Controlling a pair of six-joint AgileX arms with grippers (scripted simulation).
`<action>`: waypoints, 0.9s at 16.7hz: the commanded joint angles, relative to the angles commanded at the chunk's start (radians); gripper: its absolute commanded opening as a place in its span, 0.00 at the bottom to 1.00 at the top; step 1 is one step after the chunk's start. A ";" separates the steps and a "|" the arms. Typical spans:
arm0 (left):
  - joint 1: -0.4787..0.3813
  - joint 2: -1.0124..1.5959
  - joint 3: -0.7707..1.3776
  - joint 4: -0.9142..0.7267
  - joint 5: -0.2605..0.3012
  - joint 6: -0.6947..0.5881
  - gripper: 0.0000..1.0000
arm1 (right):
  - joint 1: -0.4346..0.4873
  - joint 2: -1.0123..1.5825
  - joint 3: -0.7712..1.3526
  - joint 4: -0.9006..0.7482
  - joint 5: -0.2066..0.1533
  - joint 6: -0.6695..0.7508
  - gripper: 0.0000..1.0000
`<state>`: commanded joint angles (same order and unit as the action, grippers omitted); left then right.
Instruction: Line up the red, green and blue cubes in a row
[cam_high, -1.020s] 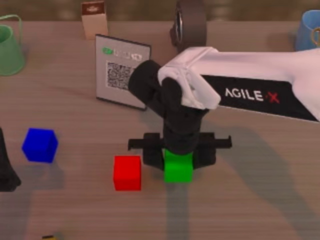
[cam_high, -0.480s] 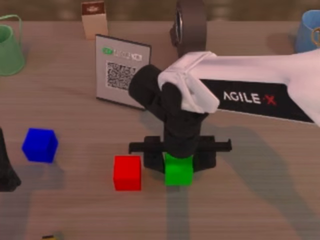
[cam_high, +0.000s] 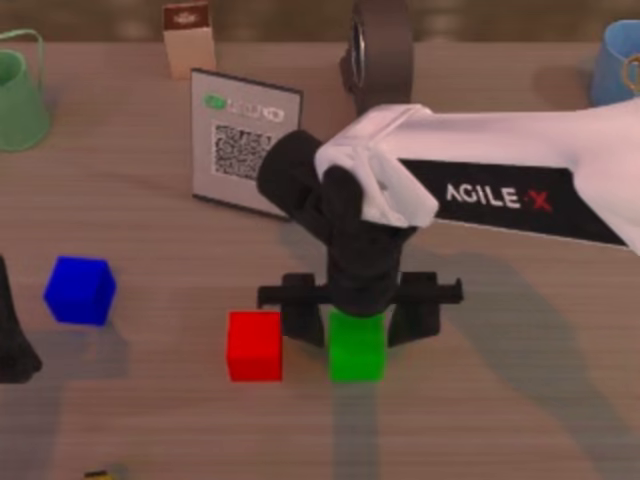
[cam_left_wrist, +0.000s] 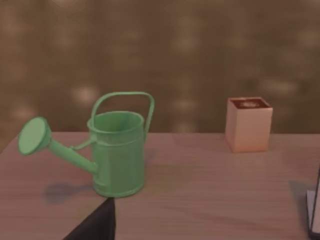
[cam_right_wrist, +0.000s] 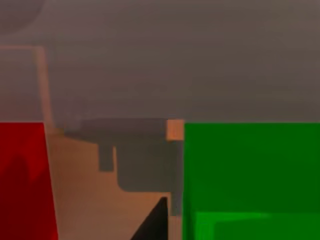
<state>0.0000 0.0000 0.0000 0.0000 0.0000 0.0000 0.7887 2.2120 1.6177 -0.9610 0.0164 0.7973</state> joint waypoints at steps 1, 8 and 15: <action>0.000 0.000 0.000 0.000 0.000 0.000 1.00 | 0.000 0.000 0.000 0.000 0.000 0.000 0.98; 0.000 0.000 0.000 0.000 0.000 0.000 1.00 | 0.000 0.000 0.000 0.000 0.000 0.000 1.00; 0.000 0.000 0.000 0.000 0.000 0.000 1.00 | 0.007 -0.030 0.084 -0.114 -0.002 -0.001 1.00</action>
<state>0.0000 0.0000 0.0000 0.0000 0.0000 0.0000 0.7959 2.1820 1.7015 -1.0748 0.0144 0.7961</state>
